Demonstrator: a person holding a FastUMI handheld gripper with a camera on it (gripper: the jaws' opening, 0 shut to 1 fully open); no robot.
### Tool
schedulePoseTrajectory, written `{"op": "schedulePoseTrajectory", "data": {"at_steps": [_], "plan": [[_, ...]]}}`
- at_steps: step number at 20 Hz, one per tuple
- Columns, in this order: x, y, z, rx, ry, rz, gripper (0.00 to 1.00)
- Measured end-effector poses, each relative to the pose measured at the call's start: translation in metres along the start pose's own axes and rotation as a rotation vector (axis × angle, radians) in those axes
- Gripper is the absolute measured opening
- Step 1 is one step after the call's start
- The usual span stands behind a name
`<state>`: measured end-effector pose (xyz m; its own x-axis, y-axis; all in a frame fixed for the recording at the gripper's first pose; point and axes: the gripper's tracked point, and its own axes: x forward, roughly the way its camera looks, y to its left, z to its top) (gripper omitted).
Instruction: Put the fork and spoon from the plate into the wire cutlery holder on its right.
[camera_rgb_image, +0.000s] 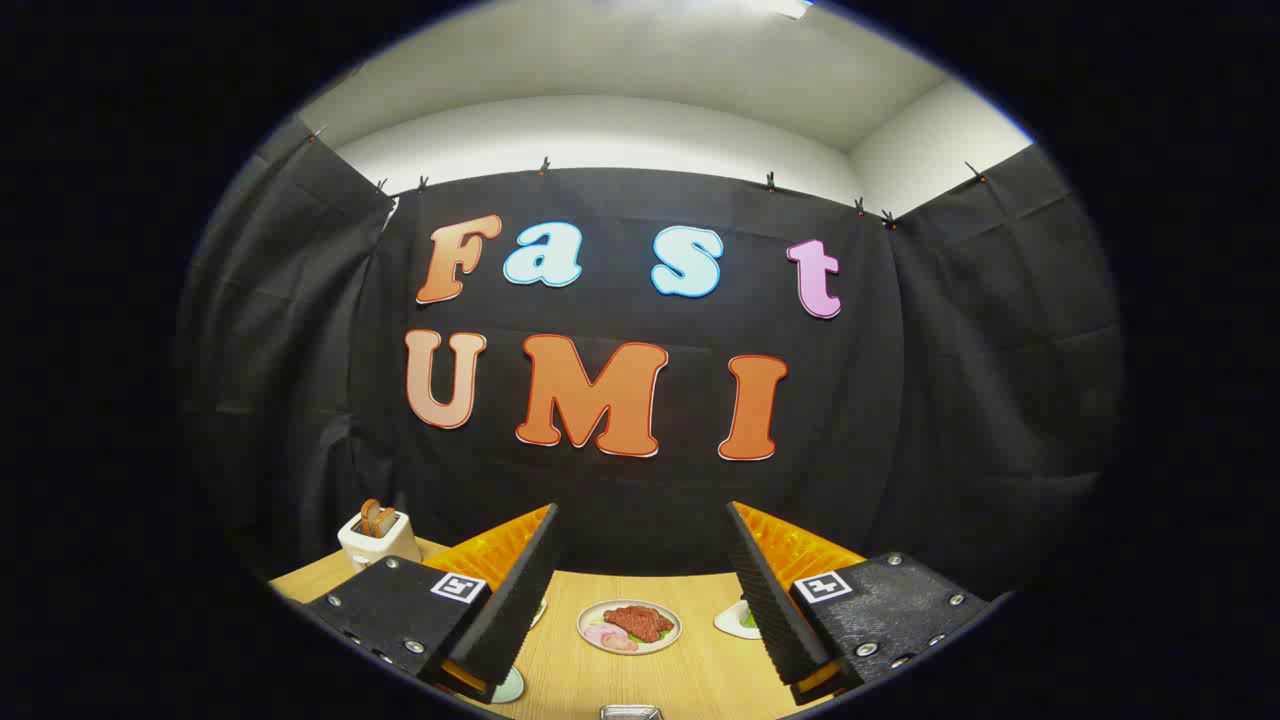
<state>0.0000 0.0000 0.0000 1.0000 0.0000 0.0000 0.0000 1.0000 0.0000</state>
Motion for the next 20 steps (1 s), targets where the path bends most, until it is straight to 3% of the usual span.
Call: {"op": "schedulePoseTrajectory", "data": {"at_steps": [20], "plan": [[0.001, 0.022, -0.012, -0.002, 0.036, 0.077, 0.96]]}}
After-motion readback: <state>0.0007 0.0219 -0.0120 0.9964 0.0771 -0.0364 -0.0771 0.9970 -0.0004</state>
